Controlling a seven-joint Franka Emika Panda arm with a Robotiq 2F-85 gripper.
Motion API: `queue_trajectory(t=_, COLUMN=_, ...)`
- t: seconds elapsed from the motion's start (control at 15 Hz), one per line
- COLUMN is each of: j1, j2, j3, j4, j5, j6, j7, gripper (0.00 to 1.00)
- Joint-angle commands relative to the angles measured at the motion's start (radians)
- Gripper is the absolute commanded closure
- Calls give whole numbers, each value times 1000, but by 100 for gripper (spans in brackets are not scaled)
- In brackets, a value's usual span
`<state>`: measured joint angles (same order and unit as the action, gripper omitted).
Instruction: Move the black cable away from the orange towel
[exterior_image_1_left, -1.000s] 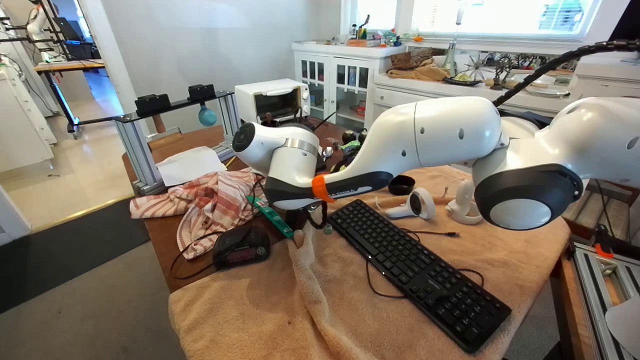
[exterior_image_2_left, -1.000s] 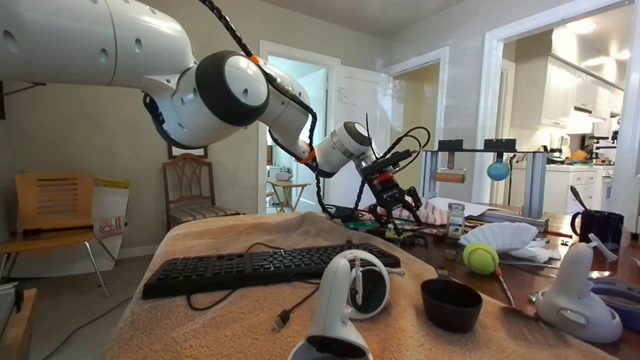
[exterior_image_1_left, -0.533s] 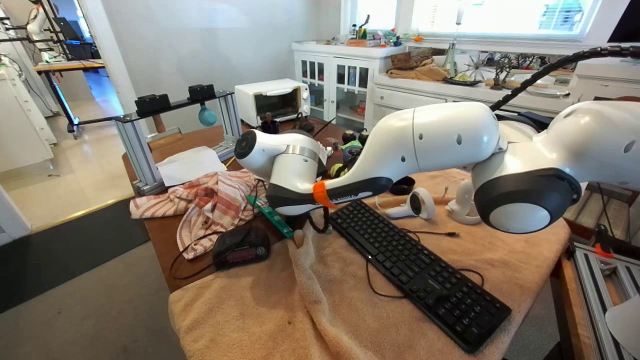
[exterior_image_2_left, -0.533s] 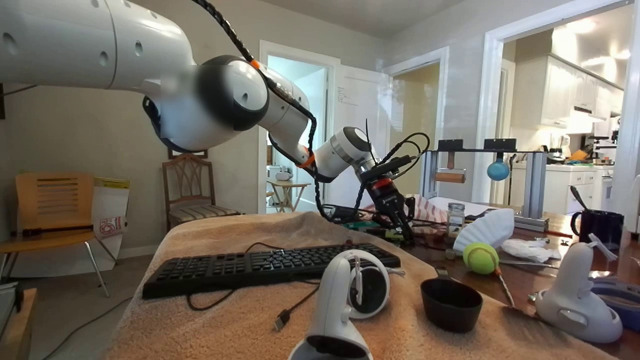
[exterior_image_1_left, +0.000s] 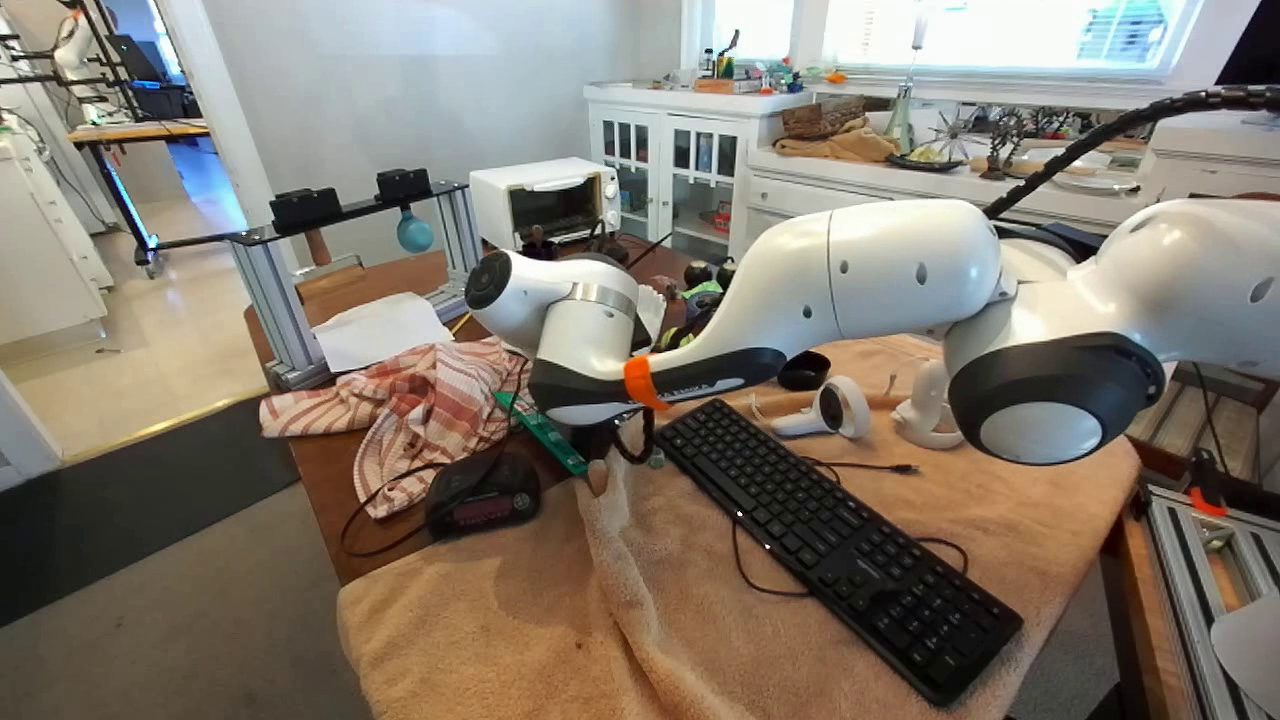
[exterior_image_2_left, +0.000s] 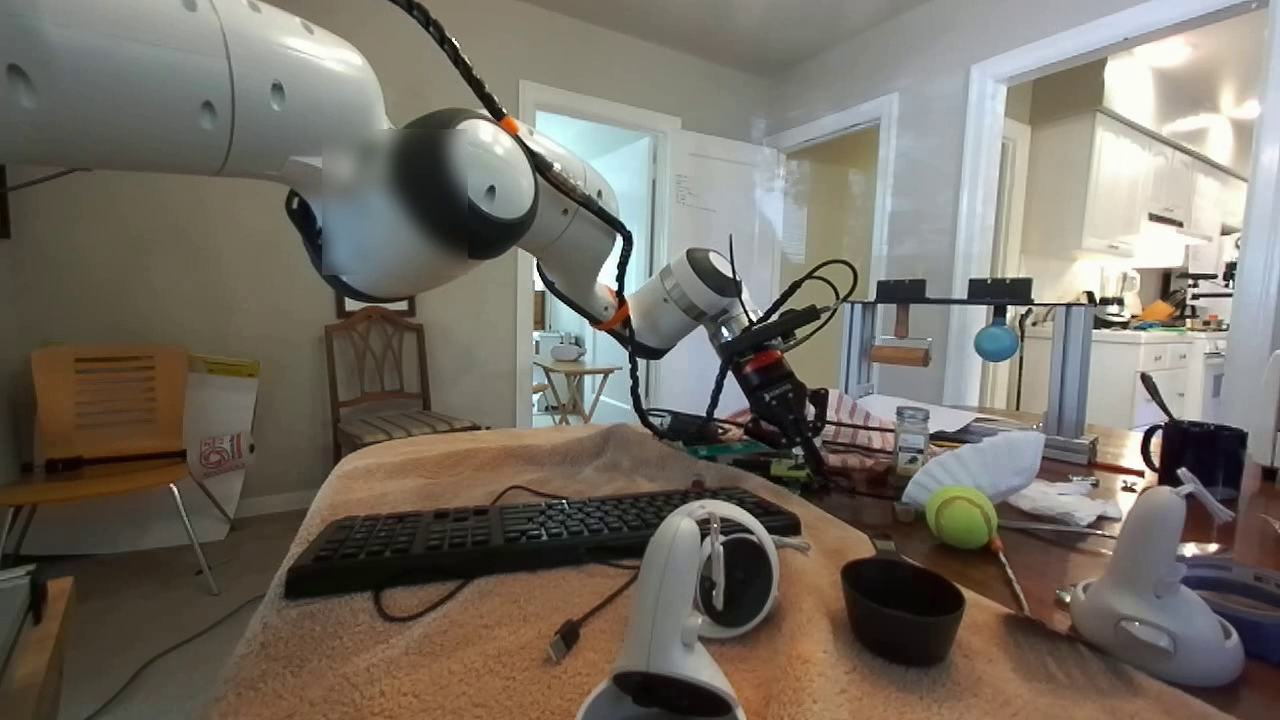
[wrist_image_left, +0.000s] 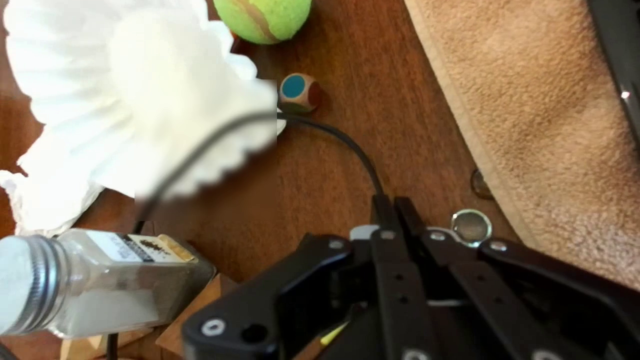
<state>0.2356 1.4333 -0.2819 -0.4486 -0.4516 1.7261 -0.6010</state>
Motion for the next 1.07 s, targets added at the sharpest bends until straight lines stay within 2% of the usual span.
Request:
queue_trajectory(t=0.0, j1=-16, j2=-87, j3=87, j4=-5, j5=67, j6=19, j7=-11, gripper=99)
queue_trajectory(t=0.2, j1=-38, j2=-172, j3=138, j4=-1, j5=122, j6=9, j7=5, gripper=99)
queue_trajectory(t=0.73, j1=-136, j2=-330, j3=201, j4=11, j5=240, j6=54, j7=189, gripper=99)
queue_trajectory(t=1.0, j1=-179, j2=-355, j3=218, j4=22, j5=284, j6=137, j7=305, gripper=99)
